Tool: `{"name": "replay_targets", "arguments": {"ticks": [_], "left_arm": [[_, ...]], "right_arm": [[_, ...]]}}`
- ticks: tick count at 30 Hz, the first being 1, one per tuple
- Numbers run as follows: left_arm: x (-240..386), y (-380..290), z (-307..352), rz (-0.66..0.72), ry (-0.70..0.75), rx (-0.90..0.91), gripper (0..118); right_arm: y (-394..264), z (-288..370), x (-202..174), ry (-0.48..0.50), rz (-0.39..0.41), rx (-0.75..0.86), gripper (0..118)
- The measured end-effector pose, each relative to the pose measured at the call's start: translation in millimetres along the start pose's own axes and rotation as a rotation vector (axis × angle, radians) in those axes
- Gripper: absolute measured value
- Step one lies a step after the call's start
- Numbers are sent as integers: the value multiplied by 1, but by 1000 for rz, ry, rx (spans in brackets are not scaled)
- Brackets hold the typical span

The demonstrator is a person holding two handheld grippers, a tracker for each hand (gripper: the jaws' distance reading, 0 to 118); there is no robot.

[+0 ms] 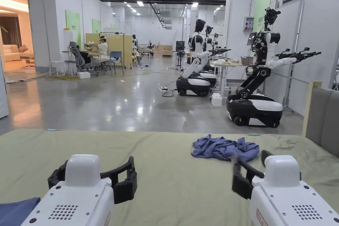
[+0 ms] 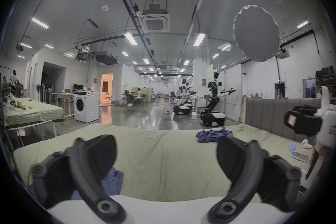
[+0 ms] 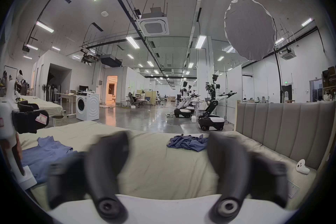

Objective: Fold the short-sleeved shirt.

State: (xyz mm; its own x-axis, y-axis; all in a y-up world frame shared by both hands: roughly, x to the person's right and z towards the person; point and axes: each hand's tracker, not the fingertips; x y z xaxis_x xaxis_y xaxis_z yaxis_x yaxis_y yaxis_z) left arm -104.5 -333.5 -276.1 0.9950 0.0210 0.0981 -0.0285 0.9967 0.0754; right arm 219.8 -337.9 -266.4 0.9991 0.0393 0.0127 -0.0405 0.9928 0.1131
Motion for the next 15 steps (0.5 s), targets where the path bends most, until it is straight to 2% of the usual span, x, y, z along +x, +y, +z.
{"name": "replay_targets", "arguments": {"ticks": [1,2,4,5,8,15], "left_arm": [[1,1,1,9,-2,-3,104],[2,2,0,16,0,-8,88],[6,3,-5,20,11,-32,32],[6,2,-7,21,20,-42,7],[4,1,-8,47,6,-64,1],[11,1,-4,9,16,-52,1]], "right_arm": [[0,-1,1,-16,-8,-1,34],[-1,-1,1,-57,-14,-2,7],[0,-4,8,20,-65,-61,6],[-1,-4,9,22,-68,-72,6],[-4,4,11,7,-8,-59,6],[-8,10,28,-40,-51,-70,5]]}}
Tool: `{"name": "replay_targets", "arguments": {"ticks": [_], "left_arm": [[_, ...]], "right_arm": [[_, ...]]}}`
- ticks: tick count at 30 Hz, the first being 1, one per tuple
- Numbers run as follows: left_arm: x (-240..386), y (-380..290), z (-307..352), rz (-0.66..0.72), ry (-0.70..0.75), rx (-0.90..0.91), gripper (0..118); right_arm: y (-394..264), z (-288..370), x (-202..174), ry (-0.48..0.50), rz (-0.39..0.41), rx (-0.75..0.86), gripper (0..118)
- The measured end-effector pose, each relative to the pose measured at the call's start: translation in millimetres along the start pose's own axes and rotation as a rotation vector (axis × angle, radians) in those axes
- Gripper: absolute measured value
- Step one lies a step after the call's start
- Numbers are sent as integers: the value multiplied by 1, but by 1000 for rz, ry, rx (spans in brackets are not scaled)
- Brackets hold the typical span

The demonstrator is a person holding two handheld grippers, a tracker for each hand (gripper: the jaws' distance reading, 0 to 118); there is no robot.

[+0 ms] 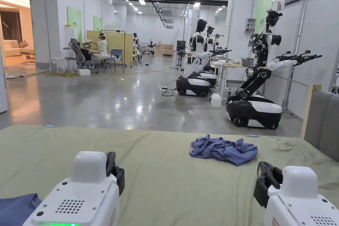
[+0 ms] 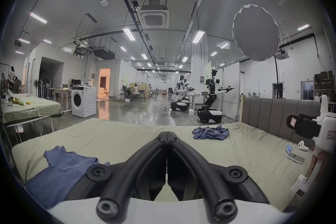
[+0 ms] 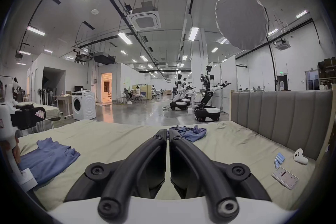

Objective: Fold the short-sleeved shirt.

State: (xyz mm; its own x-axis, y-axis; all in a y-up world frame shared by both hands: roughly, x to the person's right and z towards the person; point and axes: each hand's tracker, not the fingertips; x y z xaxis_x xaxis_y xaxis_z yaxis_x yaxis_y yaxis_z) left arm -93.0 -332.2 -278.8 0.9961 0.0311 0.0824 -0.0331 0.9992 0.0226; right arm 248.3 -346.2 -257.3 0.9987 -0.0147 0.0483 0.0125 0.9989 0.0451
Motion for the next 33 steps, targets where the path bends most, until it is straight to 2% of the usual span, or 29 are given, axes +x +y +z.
{"name": "replay_targets", "arguments": {"ticks": [3,6,9,13,17,20,24,25,26,27,28,29,30,33], "left_arm": [[-6,2,5,-31,9,6,1],[-28,6,15,-47,60,8,1],[-67,12,38,-57,178,14,1],[-133,14,85,-81,390,5,0],[-196,7,127,-6,558,-50,1],[-228,4,139,34,614,-115,1],[-258,-6,127,129,558,-177,1],[-267,-9,115,157,545,-238,14],[-277,-12,101,173,515,-319,49],[-290,-18,81,192,472,-443,108],[-296,-25,63,221,420,-572,118],[-303,-34,50,268,367,-594,118],[-309,-47,33,269,376,-748,118],[-320,-101,-20,241,364,-945,118]], "right_arm": [[0,1,2,6,-14,-8,5],[3,-7,-17,54,6,-8,5],[5,-21,-60,168,-2,-1,5],[-1,-38,-143,370,25,-17,5],[-10,-35,-211,543,29,-20,5],[-17,-28,-238,610,35,-33,5],[-31,-26,-246,619,82,-49,5],[-34,-27,-244,607,98,-51,5],[-36,-28,-242,596,109,-56,5],[-37,-31,-238,585,113,-64,5],[-39,-33,-235,573,109,-73,5],[-40,-35,-229,558,101,-84,5],[-42,-38,-225,540,90,-96,5],[-47,-47,-215,493,75,-126,5]]}}
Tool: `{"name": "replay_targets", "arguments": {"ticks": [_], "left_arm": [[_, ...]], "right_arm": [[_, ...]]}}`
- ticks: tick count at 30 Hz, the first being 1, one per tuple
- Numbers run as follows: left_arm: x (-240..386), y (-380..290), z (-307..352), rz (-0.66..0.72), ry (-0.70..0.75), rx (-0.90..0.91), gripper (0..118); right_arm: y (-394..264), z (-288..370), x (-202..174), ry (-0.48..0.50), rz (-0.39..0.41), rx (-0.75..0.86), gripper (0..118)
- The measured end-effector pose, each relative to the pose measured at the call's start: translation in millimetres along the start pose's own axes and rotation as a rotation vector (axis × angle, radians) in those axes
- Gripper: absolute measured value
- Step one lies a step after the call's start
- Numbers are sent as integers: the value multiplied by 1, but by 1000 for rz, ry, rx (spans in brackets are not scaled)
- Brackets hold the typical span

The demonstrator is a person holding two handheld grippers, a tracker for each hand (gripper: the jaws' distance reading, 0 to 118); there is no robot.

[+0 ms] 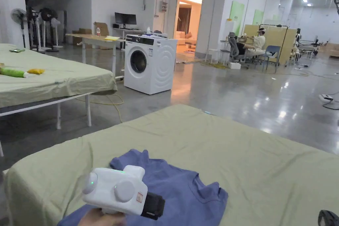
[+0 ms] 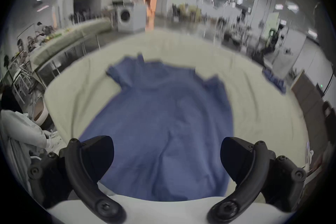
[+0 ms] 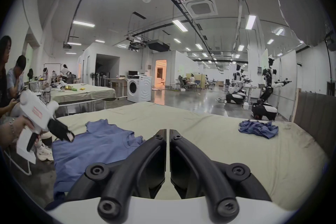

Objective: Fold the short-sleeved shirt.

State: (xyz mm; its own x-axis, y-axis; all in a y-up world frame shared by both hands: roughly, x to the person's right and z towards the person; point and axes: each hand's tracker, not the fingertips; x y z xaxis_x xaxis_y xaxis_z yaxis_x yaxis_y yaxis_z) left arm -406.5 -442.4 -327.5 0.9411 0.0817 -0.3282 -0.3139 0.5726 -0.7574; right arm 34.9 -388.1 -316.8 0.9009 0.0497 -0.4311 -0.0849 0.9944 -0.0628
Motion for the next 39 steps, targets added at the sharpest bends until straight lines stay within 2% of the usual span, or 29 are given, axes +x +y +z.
{"name": "replay_targets", "arguments": {"ticks": [6,7,8,9,10,11,14,16,17,18,19,20,22,23,24,26,29,32,36,37,39], "left_arm": [[6,-19,-99,-42,125,-215,118],[-14,-25,-122,-42,110,-250,118],[-17,-26,-108,-22,95,-43,118],[-16,-33,-104,42,37,-165,118],[-17,-31,-107,20,33,-200,118],[6,-49,-77,3,26,-199,118],[18,-51,-64,8,15,-234,118],[-5,-29,-86,17,19,-250,118],[-10,-14,-77,-92,164,83,118],[-10,-18,-72,-118,163,120,118],[-9,-25,-71,-157,154,164,114],[-9,-30,-64,-185,160,198,104],[-10,-44,-50,-225,177,294,71],[2,-68,-31,-236,184,350,48],[3,-76,-27,-244,199,406,5],[5,-89,-25,-224,236,465,3],[17,-94,-19,-181,213,482,3],[18,-90,6,-146,215,590,3],[24,-80,63,-189,226,785,3],[26,-83,67,-132,159,646,3],[27,-72,73,-168,176,738,3]], "right_arm": [[-16,-17,10,-40,8,-56,5],[-18,-20,10,-36,6,-66,5],[-20,-21,9,-31,3,-74,5],[-22,-22,8,-26,2,-77,5],[-24,-23,7,-20,2,-75,5],[-24,-24,4,-14,6,-75,5],[-23,-26,-3,6,16,-89,5],[-23,-21,-7,27,30,-79,5],[-23,-19,-8,33,48,-73,5],[-23,-16,-9,34,68,-67,5],[-22,-14,-9,33,76,-62,5],[-23,-12,-8,34,75,-59,5],[-20,-6,-6,50,50,-52,5],[-19,-3,-5,53,38,-44,5],[-19,-1,-5,55,37,-41,5],[-18,3,-7,51,52,-34,5],[-16,8,-7,47,51,-29,5],[-15,16,-1,28,12,-10,5],[-10,31,14,-34,-59,26,5],[-7,35,19,-45,-79,35,5],[-1,45,28,-71,-99,57,5]]}}
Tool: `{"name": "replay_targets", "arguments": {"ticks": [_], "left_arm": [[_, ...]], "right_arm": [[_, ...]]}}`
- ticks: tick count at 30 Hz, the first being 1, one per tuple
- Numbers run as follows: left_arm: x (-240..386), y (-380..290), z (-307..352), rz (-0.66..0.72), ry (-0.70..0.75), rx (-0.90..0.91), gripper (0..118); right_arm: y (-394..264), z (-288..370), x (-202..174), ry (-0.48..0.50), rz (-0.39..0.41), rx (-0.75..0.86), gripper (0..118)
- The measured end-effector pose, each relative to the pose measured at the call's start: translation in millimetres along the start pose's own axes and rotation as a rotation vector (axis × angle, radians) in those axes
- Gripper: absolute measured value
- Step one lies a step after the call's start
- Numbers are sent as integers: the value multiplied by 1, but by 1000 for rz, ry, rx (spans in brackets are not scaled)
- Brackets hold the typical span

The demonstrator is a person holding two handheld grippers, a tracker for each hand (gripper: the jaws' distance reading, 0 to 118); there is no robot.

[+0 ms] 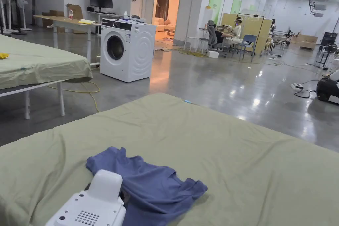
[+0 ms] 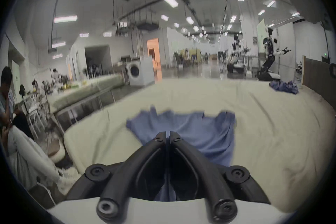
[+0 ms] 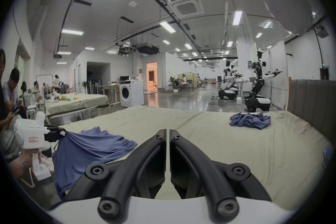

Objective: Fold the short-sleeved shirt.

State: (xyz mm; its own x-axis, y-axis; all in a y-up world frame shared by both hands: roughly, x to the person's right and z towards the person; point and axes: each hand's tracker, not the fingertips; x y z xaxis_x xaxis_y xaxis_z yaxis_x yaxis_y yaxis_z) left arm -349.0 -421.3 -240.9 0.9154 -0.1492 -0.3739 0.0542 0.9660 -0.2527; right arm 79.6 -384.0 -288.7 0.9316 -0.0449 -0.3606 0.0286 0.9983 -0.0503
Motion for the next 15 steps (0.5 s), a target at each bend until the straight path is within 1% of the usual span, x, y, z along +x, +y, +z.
{"name": "replay_targets", "arguments": {"ticks": [2,4,5,7,9,11,15], "left_arm": [[2,32,17,-28,5,106,3],[5,69,31,-33,-52,206,3],[9,87,37,-41,-74,234,2],[22,127,47,-78,-160,273,2],[41,158,57,-82,-249,338,2],[65,186,70,-123,-305,403,2],[120,216,98,-182,-438,504,2]], "right_arm": [[8,10,9,-40,11,33,5],[19,24,20,-70,10,67,5],[23,30,25,-80,2,79,5],[34,47,39,-112,-42,123,5],[42,66,53,-154,-69,169,5],[50,87,68,-189,-84,206,5],[60,131,98,-259,-80,256,5]]}}
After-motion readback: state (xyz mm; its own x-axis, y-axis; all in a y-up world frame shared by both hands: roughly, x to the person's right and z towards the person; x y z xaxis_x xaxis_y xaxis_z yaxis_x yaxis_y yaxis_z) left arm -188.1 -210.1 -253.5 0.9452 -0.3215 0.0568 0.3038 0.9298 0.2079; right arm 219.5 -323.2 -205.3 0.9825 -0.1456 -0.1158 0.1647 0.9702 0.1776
